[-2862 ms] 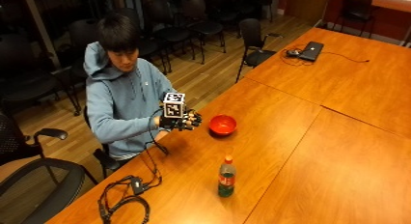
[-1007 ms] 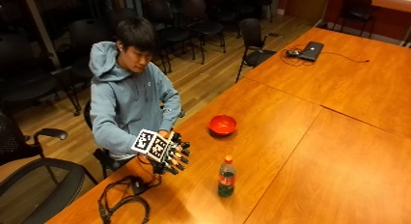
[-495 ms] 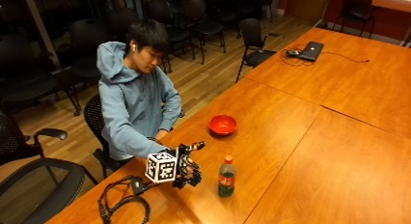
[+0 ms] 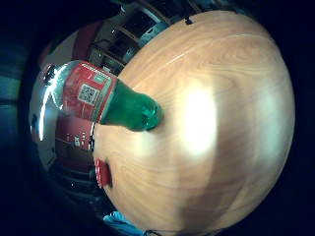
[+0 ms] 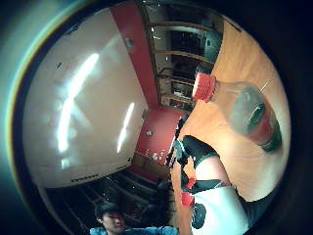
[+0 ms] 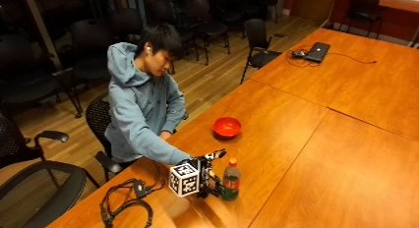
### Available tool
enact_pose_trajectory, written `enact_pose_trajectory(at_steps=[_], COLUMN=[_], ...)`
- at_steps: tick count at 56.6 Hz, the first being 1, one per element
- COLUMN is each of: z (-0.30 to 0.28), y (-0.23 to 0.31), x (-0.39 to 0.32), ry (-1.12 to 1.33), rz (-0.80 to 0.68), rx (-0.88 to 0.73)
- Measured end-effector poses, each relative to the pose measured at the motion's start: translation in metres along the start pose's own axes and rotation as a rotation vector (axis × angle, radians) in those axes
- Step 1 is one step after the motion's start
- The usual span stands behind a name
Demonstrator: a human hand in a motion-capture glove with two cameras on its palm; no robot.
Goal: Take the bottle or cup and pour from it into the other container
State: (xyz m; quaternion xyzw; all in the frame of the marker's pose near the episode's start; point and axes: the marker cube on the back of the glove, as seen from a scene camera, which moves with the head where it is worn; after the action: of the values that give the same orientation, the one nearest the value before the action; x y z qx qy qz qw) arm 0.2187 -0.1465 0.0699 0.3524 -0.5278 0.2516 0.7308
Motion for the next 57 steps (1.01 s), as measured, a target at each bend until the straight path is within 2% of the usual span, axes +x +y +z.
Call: enact_pose_trajectory(at_steps=[23, 37, 57], z=[0.051, 0.062, 0.073], y=[-0.025, -0.035, -0.04], x=[0.021, 0.016, 0.014], ry=[-0.079, -0.096, -0.115], rz=[0.059, 0.044, 0.028], rx=[-0.041, 0.074, 0.064])
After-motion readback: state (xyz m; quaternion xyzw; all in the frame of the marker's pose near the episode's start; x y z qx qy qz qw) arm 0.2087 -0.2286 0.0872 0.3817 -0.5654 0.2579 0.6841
